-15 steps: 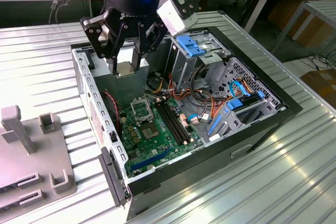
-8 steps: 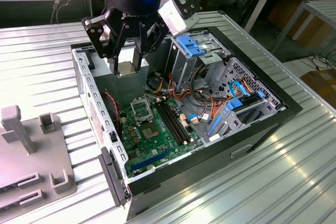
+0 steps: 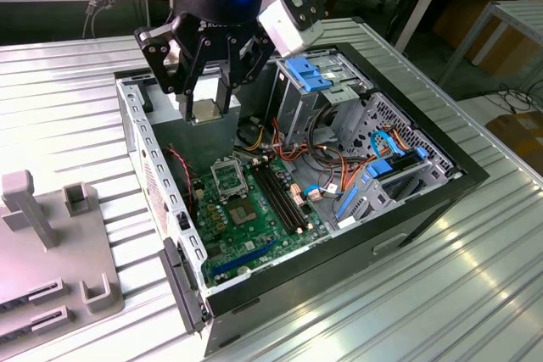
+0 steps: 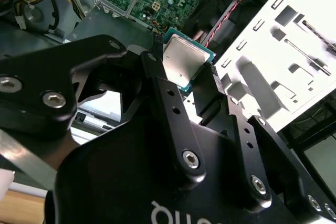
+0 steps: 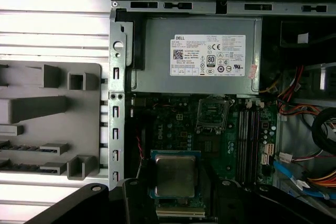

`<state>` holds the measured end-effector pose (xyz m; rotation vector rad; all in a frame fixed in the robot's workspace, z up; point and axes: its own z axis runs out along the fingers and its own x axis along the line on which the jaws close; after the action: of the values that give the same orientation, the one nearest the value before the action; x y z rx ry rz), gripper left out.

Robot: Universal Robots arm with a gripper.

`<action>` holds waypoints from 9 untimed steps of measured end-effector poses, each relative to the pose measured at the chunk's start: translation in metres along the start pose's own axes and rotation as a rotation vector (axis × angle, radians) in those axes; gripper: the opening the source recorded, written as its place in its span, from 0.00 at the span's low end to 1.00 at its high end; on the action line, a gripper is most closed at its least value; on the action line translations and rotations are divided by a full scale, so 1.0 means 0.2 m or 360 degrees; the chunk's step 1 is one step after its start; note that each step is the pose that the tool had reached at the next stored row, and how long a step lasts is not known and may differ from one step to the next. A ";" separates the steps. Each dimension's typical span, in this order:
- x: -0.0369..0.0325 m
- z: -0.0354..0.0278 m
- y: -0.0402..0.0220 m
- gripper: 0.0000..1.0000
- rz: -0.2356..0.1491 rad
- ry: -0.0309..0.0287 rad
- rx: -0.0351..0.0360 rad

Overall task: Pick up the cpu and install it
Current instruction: 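Pick up the cpu and move it towards the insertion slot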

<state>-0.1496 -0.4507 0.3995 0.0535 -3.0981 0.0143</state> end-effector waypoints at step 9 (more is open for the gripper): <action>-0.042 -0.001 -0.002 0.47 0.0000 -0.00001 0.0000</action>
<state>-0.1413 -0.4507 0.3994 0.0536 -3.0982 0.0142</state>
